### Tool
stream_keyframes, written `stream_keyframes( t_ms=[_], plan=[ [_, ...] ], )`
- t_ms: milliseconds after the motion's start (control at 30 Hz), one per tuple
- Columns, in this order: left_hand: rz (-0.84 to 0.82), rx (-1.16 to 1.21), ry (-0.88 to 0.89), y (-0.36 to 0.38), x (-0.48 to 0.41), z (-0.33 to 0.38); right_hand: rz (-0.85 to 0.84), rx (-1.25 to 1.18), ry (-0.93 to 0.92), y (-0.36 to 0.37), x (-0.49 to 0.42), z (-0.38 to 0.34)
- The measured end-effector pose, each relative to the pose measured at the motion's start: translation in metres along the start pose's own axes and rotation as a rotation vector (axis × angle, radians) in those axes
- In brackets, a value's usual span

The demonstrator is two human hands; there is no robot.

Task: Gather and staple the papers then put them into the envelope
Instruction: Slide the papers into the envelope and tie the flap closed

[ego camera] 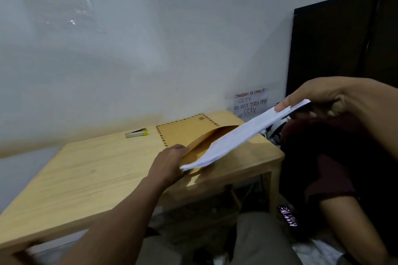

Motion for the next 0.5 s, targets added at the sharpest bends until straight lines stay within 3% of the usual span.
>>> stream_keyframes(
  t_ms=[500],
  plan=[
    [0.033,0.015,0.019,-0.007,-0.007,0.014,0.143,-0.062,-0.123,0.057,-0.024,0.0]
  ],
)
Point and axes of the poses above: each hand's wrist, its own x-axis away from the middle knuckle, its own y-axis out of the palm, z = x × y, the point moved 5 cm from there along -x, towards the middle knuckle, and after that the axes turned 9 degrees about -z, right-handed, at the moved point
